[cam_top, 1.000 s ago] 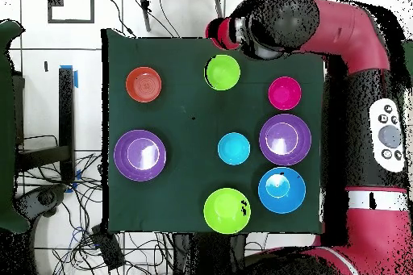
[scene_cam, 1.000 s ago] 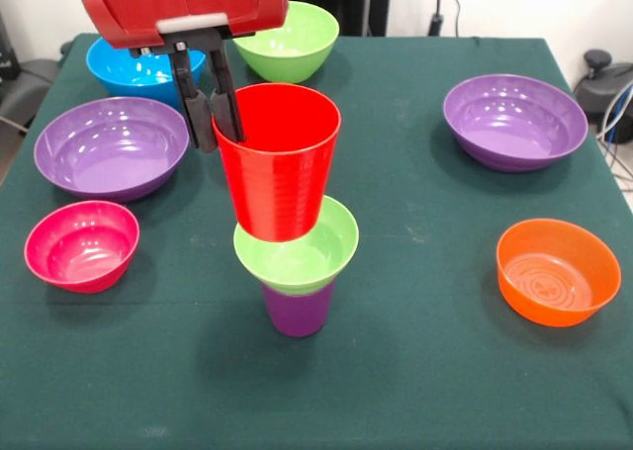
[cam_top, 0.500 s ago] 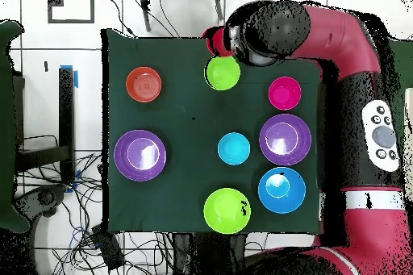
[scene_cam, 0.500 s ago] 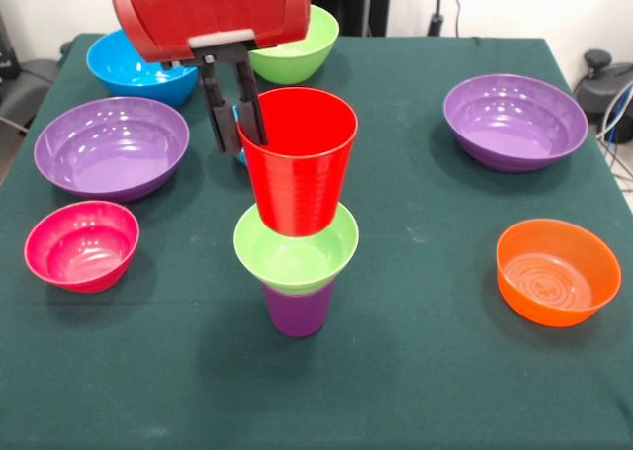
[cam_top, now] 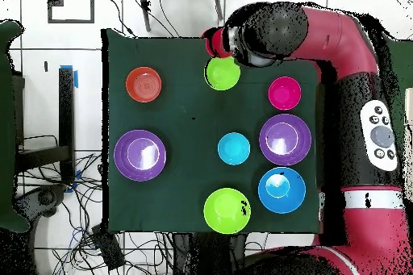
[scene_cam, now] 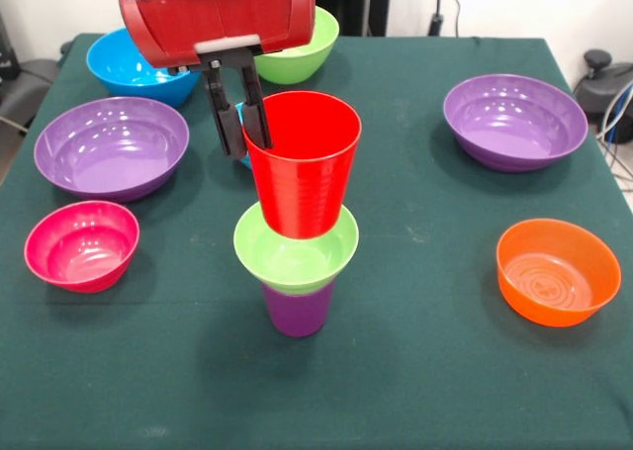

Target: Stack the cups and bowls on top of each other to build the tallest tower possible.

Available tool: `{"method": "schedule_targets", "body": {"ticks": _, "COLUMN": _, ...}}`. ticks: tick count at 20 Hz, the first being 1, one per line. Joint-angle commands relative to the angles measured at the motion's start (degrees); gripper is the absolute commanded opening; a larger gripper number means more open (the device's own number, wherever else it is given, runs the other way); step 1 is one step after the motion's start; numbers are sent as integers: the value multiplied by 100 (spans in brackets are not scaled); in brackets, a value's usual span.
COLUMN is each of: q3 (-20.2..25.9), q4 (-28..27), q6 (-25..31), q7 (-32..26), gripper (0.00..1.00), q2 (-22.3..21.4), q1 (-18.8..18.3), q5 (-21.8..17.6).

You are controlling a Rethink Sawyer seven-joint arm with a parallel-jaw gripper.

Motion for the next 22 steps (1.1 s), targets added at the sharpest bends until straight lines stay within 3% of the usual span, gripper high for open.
{"method": "schedule_targets", "body": {"ticks": 1, "q3": 70, "q4": 348, "q6": -169, "q7": -1265, "gripper": 0, "q2": 370, "q1": -19, "q5": -393}}
{"method": "schedule_targets", "body": {"ticks": 10, "q3": 111, "q4": 101, "q6": -71, "q7": -1418, "gripper": 0, "q2": 532, "q1": 11, "q5": -439}}
{"method": "schedule_targets", "body": {"ticks": 22, "q3": 95, "q4": 292, "q6": -200, "q7": -1361, "gripper": 0, "q2": 476, "q1": -60, "q5": -452}}
